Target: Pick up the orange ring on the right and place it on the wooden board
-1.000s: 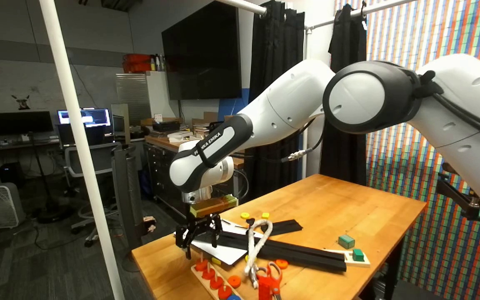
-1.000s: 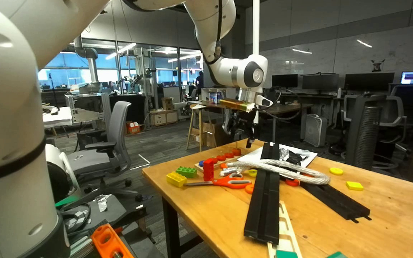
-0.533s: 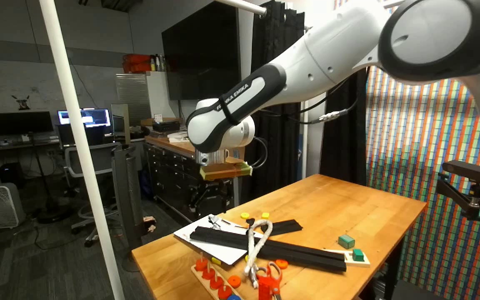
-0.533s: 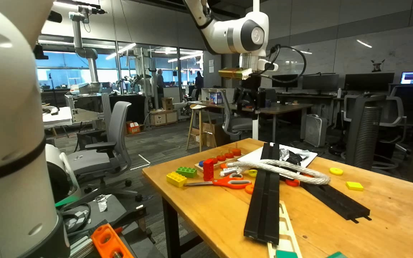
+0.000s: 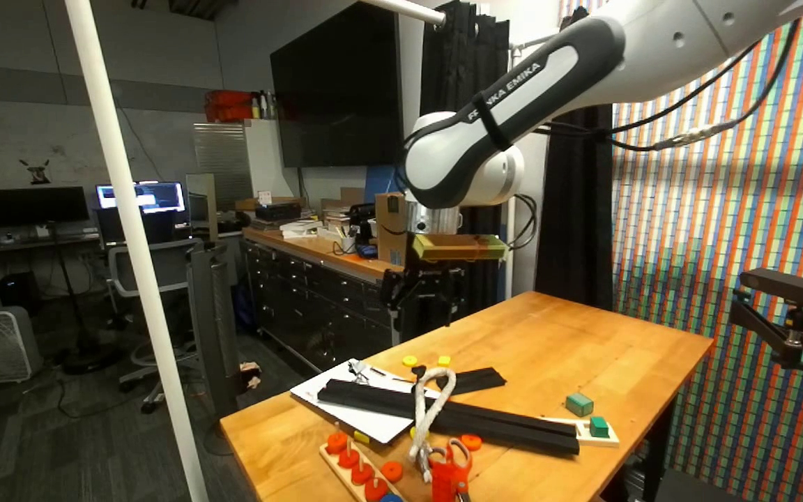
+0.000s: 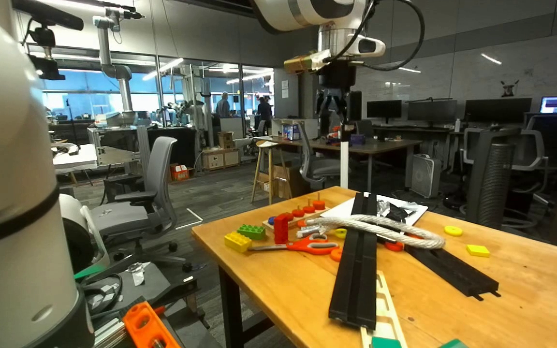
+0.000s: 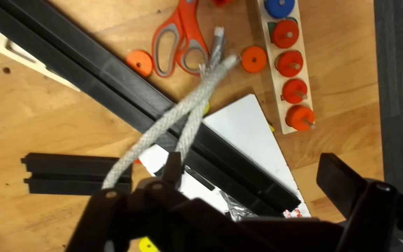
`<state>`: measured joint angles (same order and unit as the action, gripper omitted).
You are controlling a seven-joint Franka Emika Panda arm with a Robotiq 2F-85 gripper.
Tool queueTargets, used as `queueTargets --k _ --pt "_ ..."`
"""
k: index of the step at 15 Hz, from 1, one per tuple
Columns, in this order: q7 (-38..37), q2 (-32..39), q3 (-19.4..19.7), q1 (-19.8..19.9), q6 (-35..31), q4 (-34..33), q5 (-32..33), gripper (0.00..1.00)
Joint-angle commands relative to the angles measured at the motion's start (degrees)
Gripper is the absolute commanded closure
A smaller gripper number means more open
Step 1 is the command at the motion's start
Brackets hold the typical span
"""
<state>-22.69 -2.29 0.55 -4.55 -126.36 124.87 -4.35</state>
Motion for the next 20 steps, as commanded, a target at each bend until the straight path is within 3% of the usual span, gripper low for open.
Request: queueTargets --k 1,7,12,16,17,20 --pt "1.22 -12.69 -0.08 2.76 1.98 13.91 -0.69 0.0" --pt "11.32 -24.69 -2.57 1.23 11.33 27.45 -1.43 0.0" --pt "18.62 -31.37 -6.43 -1.69 18.12 31.96 2.99 0.0" --pt "20.24 -36.33 -8.07 -2.44 16.1 35.25 6.73 0.0" --pt "20.0 -35.0 -8.52 -2.33 16.66 32.39 7.99 0.0" --pt "19.58 -37.88 -8.92 -2.38 14.97 32.32 10.2 0.0"
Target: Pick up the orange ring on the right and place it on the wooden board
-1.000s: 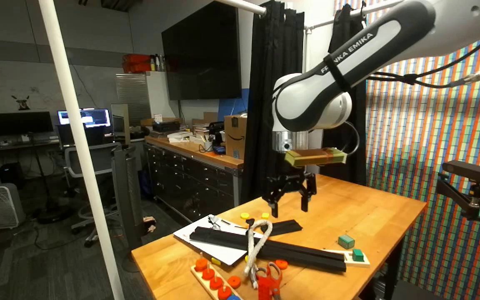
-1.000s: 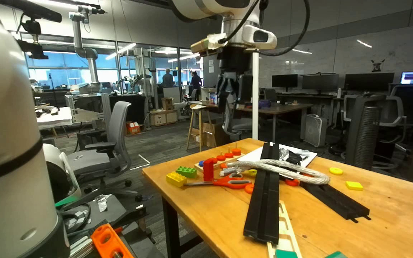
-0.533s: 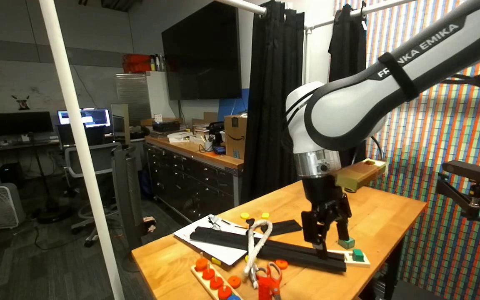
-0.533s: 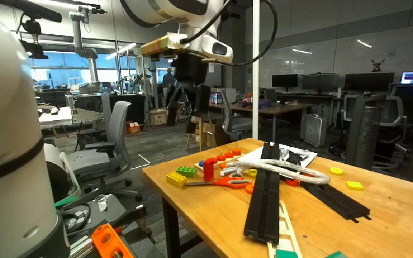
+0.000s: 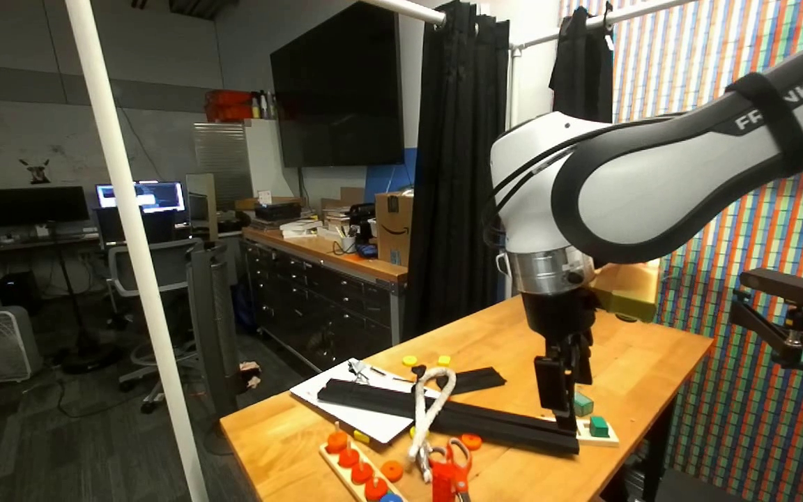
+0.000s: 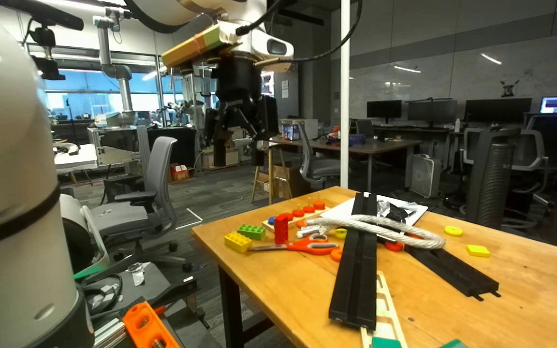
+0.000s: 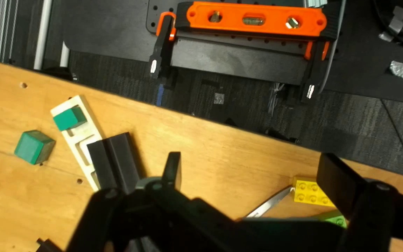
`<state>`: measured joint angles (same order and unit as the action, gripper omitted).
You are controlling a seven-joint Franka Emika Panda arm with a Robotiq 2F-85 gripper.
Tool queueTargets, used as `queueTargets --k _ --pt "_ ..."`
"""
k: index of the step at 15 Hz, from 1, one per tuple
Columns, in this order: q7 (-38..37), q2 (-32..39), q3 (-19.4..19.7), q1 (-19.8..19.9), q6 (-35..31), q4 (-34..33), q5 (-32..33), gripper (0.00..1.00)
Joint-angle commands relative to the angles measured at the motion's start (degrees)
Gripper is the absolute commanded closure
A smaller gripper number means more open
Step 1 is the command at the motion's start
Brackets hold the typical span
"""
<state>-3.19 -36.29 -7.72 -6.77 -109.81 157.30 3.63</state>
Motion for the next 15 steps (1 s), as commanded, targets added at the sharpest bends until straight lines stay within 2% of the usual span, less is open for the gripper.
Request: queueTargets --k 1,3,4,15 --pt "-0.2 -4.71 -0.42 -0.11 -2.5 -0.2 2.1 0.0" --pt "-0.94 -6.46 0.23 0.07 -5.56 0.12 0.84 0.0" --pt "-0.27 -3.46 -0.04 -0.05 -3.35 -0.33 0.9 0.0" --pt "-0.43 -5.27 0.06 0.04 -4.47 -0.26 0.85 0.0"
